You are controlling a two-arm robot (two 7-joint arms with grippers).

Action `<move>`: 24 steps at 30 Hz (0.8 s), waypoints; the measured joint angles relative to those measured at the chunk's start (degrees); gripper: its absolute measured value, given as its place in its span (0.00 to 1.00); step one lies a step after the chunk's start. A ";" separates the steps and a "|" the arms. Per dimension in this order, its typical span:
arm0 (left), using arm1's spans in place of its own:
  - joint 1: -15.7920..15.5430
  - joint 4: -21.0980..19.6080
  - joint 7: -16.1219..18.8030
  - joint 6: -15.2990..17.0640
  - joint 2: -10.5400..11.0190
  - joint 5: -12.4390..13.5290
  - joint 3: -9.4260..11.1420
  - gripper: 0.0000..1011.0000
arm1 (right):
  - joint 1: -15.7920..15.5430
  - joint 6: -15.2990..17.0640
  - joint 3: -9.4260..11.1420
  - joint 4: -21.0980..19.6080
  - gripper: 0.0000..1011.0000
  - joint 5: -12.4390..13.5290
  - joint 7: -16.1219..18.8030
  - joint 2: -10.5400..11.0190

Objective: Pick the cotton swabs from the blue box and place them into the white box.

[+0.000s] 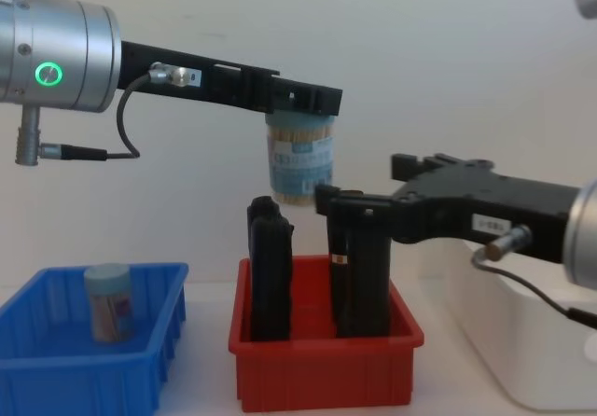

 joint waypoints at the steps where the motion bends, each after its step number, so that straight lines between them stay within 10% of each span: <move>1: 0.00 0.00 0.00 0.00 0.00 0.00 0.00 0.65 | 0.32 0.04 -0.15 0.23 0.99 -0.26 0.44 -0.24; 24: 0.00 0.01 -0.02 0.00 0.00 0.00 0.00 0.65 | 6.71 -0.11 -2.11 6.67 0.99 -6.12 3.35 -4.17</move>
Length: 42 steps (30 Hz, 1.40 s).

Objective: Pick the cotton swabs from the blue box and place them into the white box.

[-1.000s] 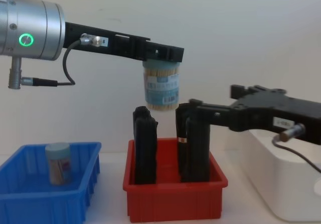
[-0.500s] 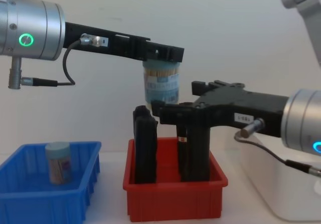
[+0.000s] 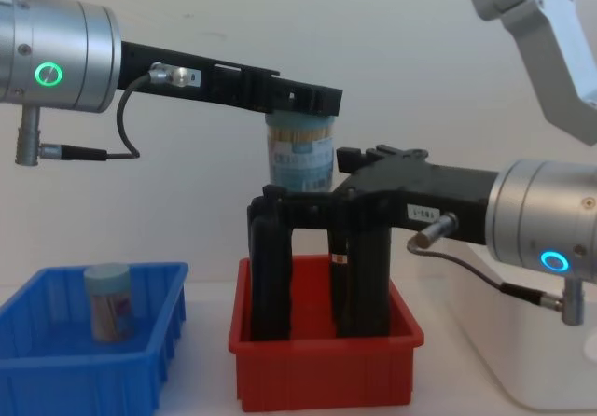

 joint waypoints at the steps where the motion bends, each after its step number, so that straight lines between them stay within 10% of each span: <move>1: 0.00 0.00 0.00 0.00 0.00 0.00 0.00 0.65 | 0.19 -0.05 -0.04 0.23 0.99 -0.14 -0.04 -0.11; 17: 0.00 0.00 0.01 0.00 0.00 0.00 0.00 0.65 | 3.01 -0.77 -0.60 3.94 0.99 -1.70 -1.06 -1.82; 30: 0.00 0.00 0.04 0.00 0.01 0.01 -0.01 0.65 | 4.56 -1.41 -0.84 6.57 0.66 -0.92 -1.02 -2.78; 42: 0.00 0.00 0.05 0.00 -0.01 -0.02 0.00 0.79 | 5.17 -1.69 -1.10 7.61 0.64 -0.21 -0.91 -3.11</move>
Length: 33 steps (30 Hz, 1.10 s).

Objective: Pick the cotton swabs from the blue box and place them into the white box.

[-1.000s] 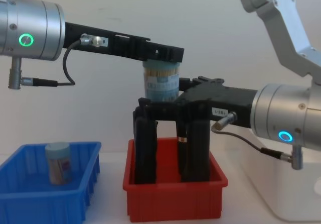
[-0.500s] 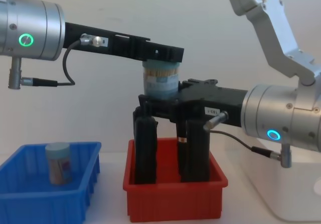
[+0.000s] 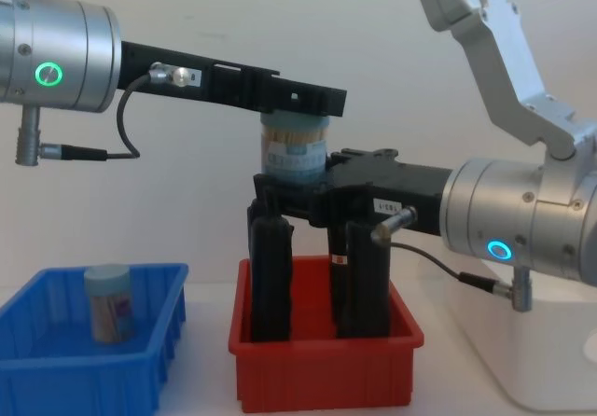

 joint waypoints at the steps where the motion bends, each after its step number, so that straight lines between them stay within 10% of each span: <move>1: 0.00 0.00 0.00 0.00 0.00 0.00 0.00 0.83 | 0.01 -0.01 0.00 0.02 0.64 0.03 -0.01 0.00; 8: 0.00 0.00 -0.03 0.00 0.01 0.00 0.00 0.99 | 0.02 -0.04 -0.05 0.06 0.64 0.33 -0.37 0.08; 33: 0.00 -0.01 -0.05 0.01 0.01 0.02 0.00 0.99 | -5.34 0.74 2.95 -6.49 0.64 4.74 -9.96 4.85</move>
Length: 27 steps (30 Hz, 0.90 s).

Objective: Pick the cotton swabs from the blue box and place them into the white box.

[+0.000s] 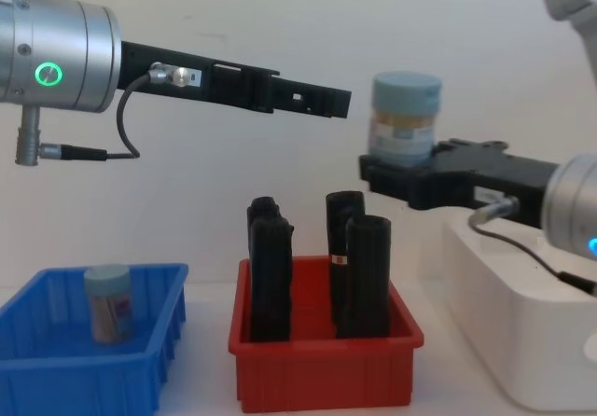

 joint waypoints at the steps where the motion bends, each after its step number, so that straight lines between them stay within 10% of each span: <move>1: 0.00 0.00 0.00 0.00 0.00 0.00 0.00 0.99 | -0.46 0.03 0.43 -0.59 0.64 0.52 -1.04 0.56; 27: 0.00 0.00 0.01 0.00 0.00 0.00 0.00 0.99 | -3.40 1.05 6.96 -0.71 0.64 5.71 -14.84 6.06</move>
